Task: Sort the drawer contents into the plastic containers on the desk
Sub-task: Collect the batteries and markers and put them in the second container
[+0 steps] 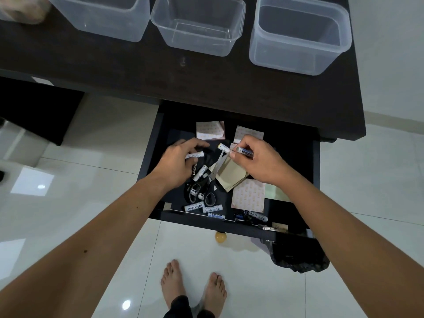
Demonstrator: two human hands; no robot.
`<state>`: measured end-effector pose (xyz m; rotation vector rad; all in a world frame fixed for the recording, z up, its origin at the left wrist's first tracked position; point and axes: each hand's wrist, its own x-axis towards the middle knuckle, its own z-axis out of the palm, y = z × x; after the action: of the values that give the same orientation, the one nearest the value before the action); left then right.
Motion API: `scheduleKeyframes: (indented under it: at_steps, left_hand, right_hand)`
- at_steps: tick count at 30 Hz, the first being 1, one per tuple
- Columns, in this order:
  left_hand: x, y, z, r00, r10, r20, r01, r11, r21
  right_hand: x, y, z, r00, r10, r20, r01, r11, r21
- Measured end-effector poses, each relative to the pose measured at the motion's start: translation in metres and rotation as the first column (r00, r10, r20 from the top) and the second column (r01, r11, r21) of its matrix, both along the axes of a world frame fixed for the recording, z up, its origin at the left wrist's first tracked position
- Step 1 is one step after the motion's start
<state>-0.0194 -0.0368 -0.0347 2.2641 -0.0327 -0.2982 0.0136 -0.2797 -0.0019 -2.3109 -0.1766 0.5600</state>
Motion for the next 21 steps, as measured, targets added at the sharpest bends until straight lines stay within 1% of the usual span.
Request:
scheduleKeyframes:
  at_steps: [3,4,6,10,13,15,18,21]
  left_hand:
    - [0.0,0.0,0.0,1.0,-0.004,-0.014,0.004,1.0,0.004]
    - [0.0,0.0,0.0,1.0,-0.003,-0.018,0.004,1.0,0.012]
    - [-0.001,-0.001,0.0,1.0,0.004,-0.019,-0.003,1.0,0.03]
    - [-0.001,-0.003,0.001,0.999,0.036,-0.027,-0.034,0.997,0.066]
    - [0.0,-0.003,-0.001,0.998,0.035,-0.045,-0.03,0.993,0.114]
    - [0.001,-0.002,-0.002,0.998,0.048,-0.052,-0.04,0.989,0.146]
    - [0.002,-0.001,-0.002,0.996,0.064,-0.07,-0.051,0.984,0.169]
    - [0.004,0.0,-0.005,0.997,0.038,-0.066,-0.022,0.971,0.237]
  right_hand:
    - [-0.003,-0.006,-0.001,0.998,-0.012,-0.07,0.024,0.984,0.177]
    - [-0.003,-0.01,-0.003,0.996,-0.011,-0.092,0.03,0.977,0.209]
    - [-0.005,-0.015,-0.002,0.991,-0.023,-0.134,0.055,0.969,0.239]
    - [-0.009,-0.018,0.0,0.973,-0.096,-0.209,0.163,0.929,0.333]
    - [-0.012,-0.02,-0.001,0.954,-0.124,-0.272,0.235,0.874,0.426]
    - [-0.013,-0.024,-0.002,0.945,-0.114,-0.307,0.258,0.835,0.486]
    - [-0.014,-0.028,-0.003,0.929,-0.098,-0.356,0.289,0.795,0.534]
    - [-0.016,-0.028,-0.003,0.921,-0.105,-0.375,0.302,0.8,0.518]
